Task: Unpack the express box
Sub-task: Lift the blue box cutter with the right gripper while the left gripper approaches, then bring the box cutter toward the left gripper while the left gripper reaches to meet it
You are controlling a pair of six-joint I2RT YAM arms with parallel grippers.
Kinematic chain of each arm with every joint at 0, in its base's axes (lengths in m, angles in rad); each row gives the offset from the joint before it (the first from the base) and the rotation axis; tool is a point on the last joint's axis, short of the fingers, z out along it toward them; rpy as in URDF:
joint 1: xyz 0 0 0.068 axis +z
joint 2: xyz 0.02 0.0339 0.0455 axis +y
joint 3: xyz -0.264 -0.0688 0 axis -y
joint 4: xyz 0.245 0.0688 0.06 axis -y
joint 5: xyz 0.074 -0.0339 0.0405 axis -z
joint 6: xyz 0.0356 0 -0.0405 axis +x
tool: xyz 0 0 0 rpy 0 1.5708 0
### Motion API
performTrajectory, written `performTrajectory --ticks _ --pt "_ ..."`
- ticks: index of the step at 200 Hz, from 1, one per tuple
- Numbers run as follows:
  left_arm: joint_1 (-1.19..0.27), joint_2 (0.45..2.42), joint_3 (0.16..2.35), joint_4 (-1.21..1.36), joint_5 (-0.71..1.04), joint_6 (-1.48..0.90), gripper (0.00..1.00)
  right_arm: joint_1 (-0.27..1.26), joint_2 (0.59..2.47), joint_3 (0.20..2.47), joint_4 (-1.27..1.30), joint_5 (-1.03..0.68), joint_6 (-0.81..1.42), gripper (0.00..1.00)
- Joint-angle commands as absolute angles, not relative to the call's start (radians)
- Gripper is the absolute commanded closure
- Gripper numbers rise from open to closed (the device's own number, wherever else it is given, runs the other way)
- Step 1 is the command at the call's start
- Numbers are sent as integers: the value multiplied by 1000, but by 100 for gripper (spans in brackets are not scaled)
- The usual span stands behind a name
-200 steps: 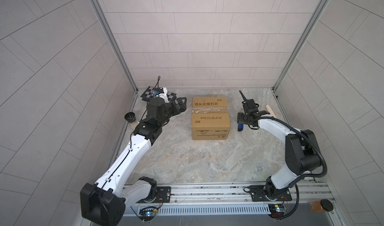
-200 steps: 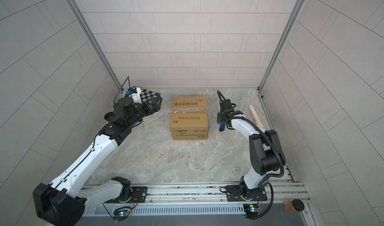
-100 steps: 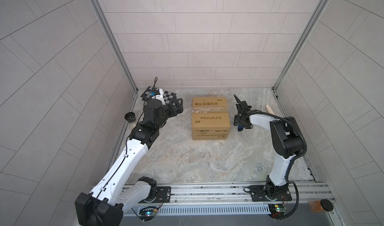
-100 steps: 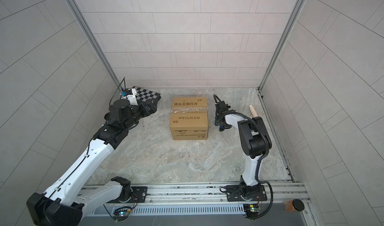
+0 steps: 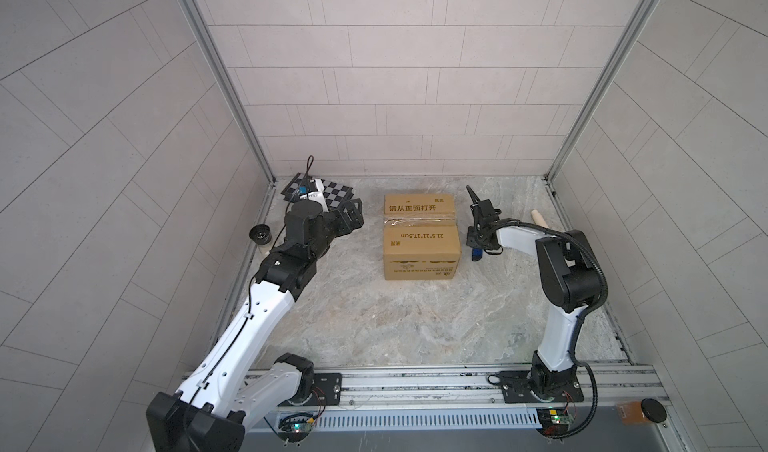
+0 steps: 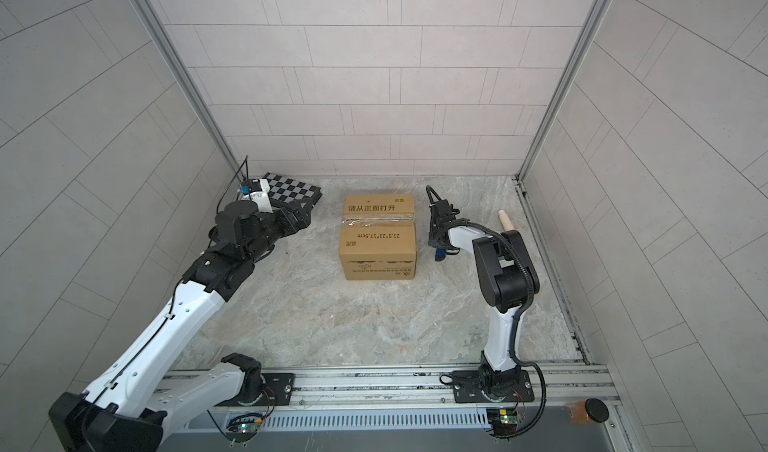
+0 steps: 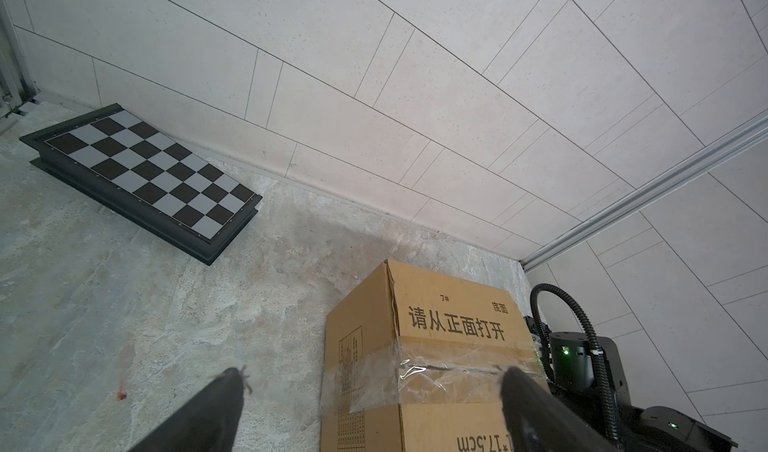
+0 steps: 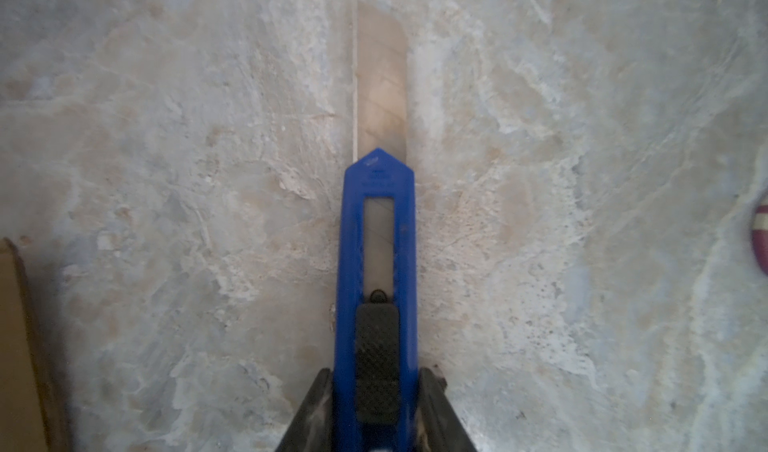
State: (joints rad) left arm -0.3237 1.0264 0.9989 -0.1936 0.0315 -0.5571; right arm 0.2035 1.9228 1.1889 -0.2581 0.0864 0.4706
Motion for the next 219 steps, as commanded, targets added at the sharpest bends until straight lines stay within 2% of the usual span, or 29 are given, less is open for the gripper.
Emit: performTrajectory --ticks 1,38,92,123,163,191,219 --pt "-326 1025 992 -206 17 -552 0 201 1879 1169 -294 118 453 77" --pt "-325 1050 1005 -200 42 -559 0 202 1720 1154 -347 134 437 85" --pt "-330 1126 995 -95 163 -629 5 210 1354 1120 -440 98 352 88" --pt "-373 1203 1043 -35 227 -663 8 268 1187 1129 -472 111 322 89" --pt "-489 1318 1148 47 286 -704 12 426 1172 1218 -519 123 338 90" --pt "-559 1368 1181 126 320 -751 13 553 1228 1277 -482 116 342 90" --pt "-584 1406 1189 202 372 -785 16 615 1293 1324 -444 80 330 90"
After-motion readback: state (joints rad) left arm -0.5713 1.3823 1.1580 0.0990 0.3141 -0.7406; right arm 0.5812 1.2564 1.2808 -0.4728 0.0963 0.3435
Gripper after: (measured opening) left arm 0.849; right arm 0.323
